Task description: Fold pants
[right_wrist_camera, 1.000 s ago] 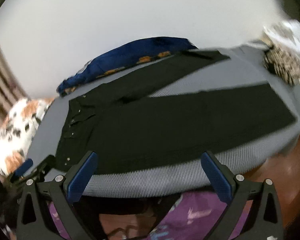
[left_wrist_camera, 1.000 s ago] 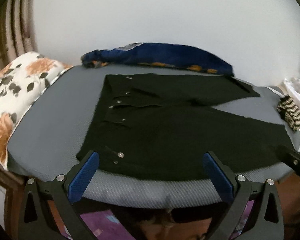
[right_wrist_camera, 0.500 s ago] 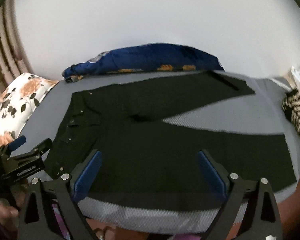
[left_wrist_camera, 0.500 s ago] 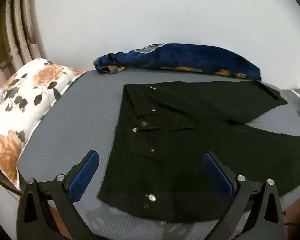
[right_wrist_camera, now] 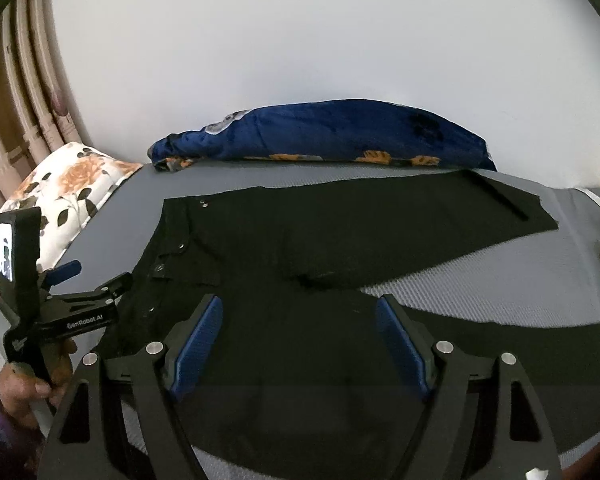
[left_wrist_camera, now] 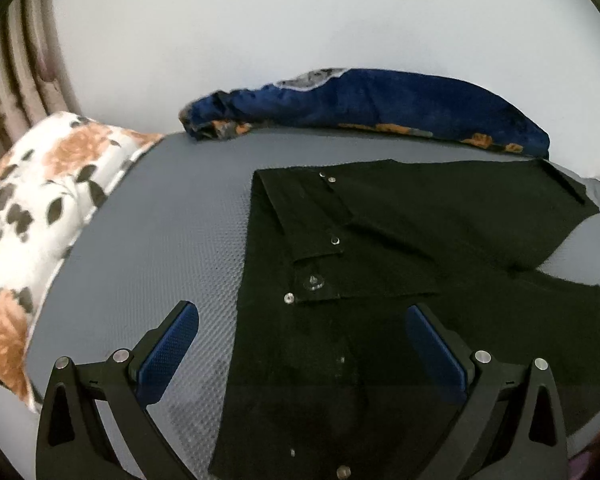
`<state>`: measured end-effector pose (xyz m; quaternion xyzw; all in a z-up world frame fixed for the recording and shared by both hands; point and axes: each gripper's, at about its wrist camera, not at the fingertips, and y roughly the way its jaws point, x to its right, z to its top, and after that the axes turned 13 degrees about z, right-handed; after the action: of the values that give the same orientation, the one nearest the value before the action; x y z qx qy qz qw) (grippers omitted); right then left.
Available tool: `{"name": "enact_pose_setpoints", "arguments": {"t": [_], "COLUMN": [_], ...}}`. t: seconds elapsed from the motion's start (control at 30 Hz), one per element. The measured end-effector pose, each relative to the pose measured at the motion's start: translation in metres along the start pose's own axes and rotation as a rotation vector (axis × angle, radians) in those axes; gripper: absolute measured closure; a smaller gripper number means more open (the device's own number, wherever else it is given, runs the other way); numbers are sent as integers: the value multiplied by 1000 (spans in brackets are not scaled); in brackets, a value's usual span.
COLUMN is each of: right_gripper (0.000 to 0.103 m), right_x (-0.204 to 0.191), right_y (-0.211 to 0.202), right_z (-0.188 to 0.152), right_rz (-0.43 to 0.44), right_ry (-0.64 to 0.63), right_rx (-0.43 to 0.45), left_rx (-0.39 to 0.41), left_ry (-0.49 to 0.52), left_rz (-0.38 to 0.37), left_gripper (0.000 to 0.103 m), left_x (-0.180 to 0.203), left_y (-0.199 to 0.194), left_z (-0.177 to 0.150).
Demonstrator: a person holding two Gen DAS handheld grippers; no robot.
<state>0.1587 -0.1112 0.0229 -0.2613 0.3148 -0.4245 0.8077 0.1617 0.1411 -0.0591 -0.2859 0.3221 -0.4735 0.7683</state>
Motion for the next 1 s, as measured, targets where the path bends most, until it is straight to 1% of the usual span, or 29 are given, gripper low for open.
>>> {"name": "enact_pose_setpoints", "arguments": {"t": [0.07, 0.2, 0.4, 0.47, 0.57, 0.67, 0.73, 0.77, 0.87, 0.9, 0.97, 1.0], "right_gripper": [26, 26, 26, 26, 26, 26, 26, 26, 26, 26, 26, 26], "right_x": [5, 14, 22, 23, 25, 30, 33, 35, 39, 39, 39, 40], "right_y": [7, 23, 46, 51, 59, 67, 72, 75, 79, 80, 83, 85], "right_z": [5, 11, 15, 15, 17, 17, 18, 18, 16, 15, 14, 14], "right_rz": [3, 14, 41, 40, 34, 34, 38, 41, 47, 44, 39, 37], "right_ry": [11, 30, 45, 38, 28, 43, 61, 72, 89, 88, 87, 89], "right_rx": [0, -12, -29, -32, -44, -59, -69, -77, -85, -89, -97, -102], "left_rx": [-12, -5, -15, -19, -47, -75, -120, -138, -162, -172, -165, -141], "left_ry": [0, 14, 29, 40, 24, 4, -2, -19, -68, -78, -69, -35], "left_rz": [-1, 41, 65, 58, 5, -66, -153, -210, -348, -377, -367, -357], "left_gripper": [0, 0, 0, 0, 0, 0, 0, 0, 0, 1, 3, 4], "left_x": [-2, -7, -14, -16, -25, -37, -46, -52, -63, -66, -66, -64], "left_y": [11, 37, 72, 83, 104, 128, 152, 164, 189, 196, 204, 205], "left_z": [7, 25, 48, 56, 72, 88, 99, 104, 110, 112, 115, 117]}}
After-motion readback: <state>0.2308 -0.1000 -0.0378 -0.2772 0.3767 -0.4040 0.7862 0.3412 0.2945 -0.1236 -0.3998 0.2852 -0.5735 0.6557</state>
